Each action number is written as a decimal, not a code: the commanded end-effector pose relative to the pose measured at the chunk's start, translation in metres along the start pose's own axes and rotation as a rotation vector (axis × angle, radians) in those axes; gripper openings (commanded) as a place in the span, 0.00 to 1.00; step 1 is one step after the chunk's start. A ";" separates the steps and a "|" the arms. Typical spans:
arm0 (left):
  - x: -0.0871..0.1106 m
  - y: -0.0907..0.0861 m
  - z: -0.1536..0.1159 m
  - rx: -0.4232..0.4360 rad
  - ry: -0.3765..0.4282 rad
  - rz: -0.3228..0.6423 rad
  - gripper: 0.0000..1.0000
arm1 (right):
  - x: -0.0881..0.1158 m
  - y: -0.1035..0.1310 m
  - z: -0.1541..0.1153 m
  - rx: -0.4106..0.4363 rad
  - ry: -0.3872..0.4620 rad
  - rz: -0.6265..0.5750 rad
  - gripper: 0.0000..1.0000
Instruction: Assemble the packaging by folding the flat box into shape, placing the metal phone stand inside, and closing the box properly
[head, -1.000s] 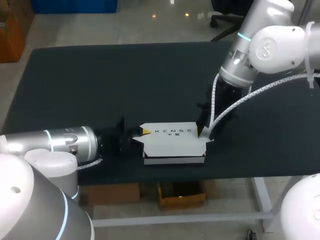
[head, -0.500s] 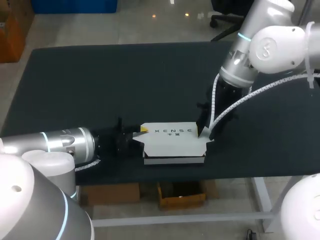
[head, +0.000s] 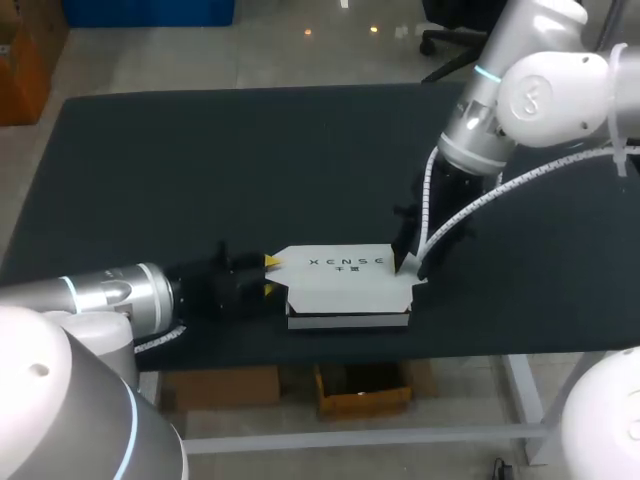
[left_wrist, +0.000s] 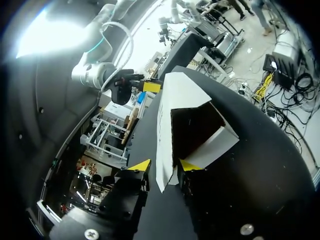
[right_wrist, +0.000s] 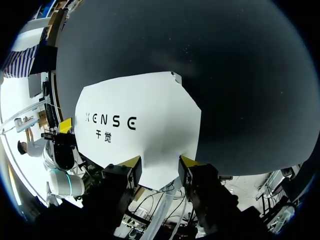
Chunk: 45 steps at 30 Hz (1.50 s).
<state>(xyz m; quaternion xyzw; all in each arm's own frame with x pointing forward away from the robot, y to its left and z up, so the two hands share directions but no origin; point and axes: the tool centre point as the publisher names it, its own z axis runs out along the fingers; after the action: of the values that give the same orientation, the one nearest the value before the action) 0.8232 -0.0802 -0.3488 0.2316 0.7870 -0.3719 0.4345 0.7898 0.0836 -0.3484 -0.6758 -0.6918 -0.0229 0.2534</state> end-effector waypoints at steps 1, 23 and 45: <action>0.004 -0.003 -0.019 -0.022 -0.015 0.003 0.33 | 0.001 0.001 0.000 0.002 -0.001 0.000 0.45; -0.052 0.003 -0.079 -0.173 0.188 -0.366 1.00 | -0.002 -0.002 0.001 -0.006 0.000 0.000 0.42; -0.065 -0.006 -0.059 -0.262 0.370 -0.625 1.00 | 0.000 -0.003 0.002 -0.018 -0.004 -0.002 0.41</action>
<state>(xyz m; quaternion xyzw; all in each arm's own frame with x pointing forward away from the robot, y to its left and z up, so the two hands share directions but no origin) 0.8133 -0.0241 -0.2759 0.0218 0.8836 -0.3692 0.2873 0.7879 0.0835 -0.3486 -0.6765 -0.6931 -0.0271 0.2476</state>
